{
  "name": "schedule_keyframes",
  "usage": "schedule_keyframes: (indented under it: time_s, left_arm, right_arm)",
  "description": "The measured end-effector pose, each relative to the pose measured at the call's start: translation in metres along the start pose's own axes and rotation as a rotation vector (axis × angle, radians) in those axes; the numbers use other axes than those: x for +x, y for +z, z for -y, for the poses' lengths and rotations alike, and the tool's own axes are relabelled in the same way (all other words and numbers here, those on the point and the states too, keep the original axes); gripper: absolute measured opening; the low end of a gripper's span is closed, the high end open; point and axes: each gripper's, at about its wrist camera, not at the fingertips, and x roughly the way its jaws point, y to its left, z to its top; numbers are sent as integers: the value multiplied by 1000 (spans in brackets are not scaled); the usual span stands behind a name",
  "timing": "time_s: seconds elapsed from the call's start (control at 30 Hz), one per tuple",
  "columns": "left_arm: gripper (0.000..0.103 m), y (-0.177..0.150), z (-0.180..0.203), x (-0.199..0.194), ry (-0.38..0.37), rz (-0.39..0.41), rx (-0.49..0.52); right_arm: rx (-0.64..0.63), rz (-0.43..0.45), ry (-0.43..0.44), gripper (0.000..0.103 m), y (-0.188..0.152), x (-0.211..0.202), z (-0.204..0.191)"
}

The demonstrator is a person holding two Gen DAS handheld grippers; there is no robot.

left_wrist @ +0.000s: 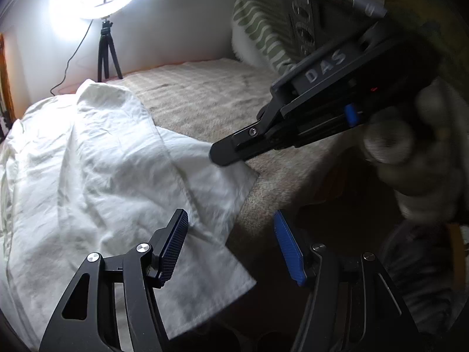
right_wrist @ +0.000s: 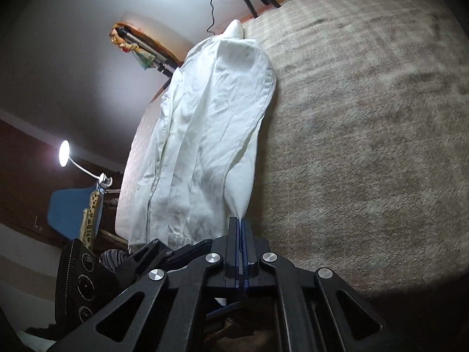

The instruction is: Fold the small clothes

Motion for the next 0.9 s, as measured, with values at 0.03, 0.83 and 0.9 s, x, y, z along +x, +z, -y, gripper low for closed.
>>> schedule_keyframes:
  time_s: [0.03,0.83,0.9]
  left_arm:
    - [60,0,1,5,24,-6,1]
    - [6,-5,-29,-26,-72,70,-130]
    - [18,0,-22,-22,-73,65,-95]
  right_arm:
    - [-5,-7,3,0,0,3,-1]
    - [34,47,-17,49,104,43,32]
    - [36,47,-14,49,110,40,32]
